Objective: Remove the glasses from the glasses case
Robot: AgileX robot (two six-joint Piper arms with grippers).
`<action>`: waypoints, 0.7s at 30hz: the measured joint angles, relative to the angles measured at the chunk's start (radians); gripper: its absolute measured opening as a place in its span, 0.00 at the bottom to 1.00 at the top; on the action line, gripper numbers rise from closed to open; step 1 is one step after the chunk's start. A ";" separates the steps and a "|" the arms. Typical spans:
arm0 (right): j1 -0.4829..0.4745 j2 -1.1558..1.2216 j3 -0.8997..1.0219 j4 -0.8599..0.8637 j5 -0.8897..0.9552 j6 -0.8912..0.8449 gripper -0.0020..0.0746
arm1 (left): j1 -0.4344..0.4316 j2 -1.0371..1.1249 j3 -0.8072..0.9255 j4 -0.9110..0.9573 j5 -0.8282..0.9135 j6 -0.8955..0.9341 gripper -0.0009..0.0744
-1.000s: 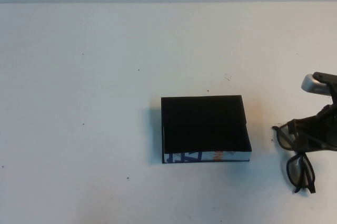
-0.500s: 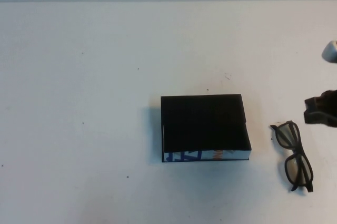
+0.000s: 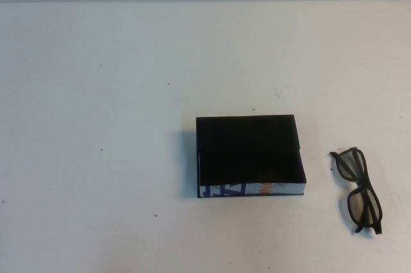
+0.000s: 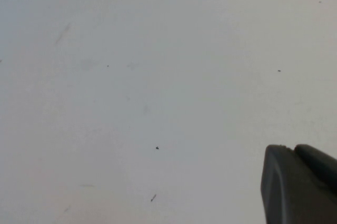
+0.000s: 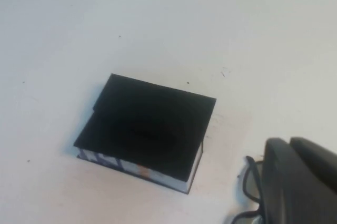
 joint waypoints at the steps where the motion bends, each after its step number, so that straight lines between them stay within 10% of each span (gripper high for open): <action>1: 0.000 -0.025 0.009 0.000 0.011 0.000 0.01 | 0.000 0.000 0.000 0.000 0.000 0.000 0.01; 14: 0.000 -0.100 0.029 -0.074 0.100 0.000 0.01 | 0.000 0.000 0.000 0.000 0.000 0.000 0.01; 21: -0.002 -0.235 0.221 -0.089 -0.272 -0.017 0.01 | 0.000 0.000 0.000 0.000 0.000 0.000 0.01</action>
